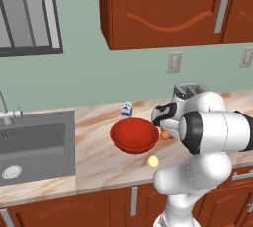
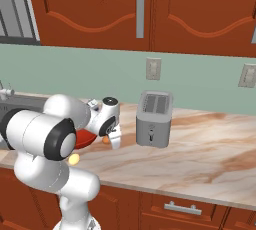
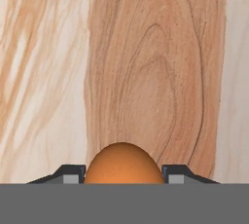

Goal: Gather the eggs and milk located in the vicinity of the sink area and place them right next to the bowl.

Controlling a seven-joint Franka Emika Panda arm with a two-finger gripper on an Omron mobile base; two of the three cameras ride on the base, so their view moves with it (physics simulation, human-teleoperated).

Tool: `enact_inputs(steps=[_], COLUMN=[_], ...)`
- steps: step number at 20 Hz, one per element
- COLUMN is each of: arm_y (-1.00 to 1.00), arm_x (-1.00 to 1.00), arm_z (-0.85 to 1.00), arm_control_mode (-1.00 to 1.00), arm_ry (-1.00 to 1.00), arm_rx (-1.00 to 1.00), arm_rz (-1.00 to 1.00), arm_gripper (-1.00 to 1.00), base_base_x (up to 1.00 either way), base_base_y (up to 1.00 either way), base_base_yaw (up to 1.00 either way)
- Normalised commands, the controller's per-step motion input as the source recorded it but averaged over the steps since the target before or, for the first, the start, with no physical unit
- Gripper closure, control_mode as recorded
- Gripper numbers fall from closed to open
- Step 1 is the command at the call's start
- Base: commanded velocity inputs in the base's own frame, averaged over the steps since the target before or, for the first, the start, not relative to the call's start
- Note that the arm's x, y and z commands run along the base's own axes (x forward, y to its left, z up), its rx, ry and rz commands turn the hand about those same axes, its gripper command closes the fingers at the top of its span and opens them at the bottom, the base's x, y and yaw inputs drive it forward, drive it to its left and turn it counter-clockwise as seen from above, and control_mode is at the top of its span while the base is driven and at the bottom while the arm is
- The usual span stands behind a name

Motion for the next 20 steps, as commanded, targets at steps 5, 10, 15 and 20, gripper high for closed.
enact_inputs(steps=[5,10,15,20], arm_y=[0.15,0.07,0.00,0.13], arm_x=[0.00,0.00,0.00,0.00], arm_z=[0.00,0.00,0.00,0.00], arm_control_mode=[-1.00,-1.00,-1.00,-1.00], arm_ry=[0.00,0.00,0.00,0.00], arm_rx=[0.00,0.00,0.00,0.00], arm_rz=[-0.05,0.00,0.00,-0.05], arm_gripper=[1.00,1.00,1.00,1.00], base_base_x=[0.00,0.00,0.00,0.00], base_base_y=[0.00,0.00,0.00,0.00], base_base_yaw=[0.00,0.00,0.00,0.00])
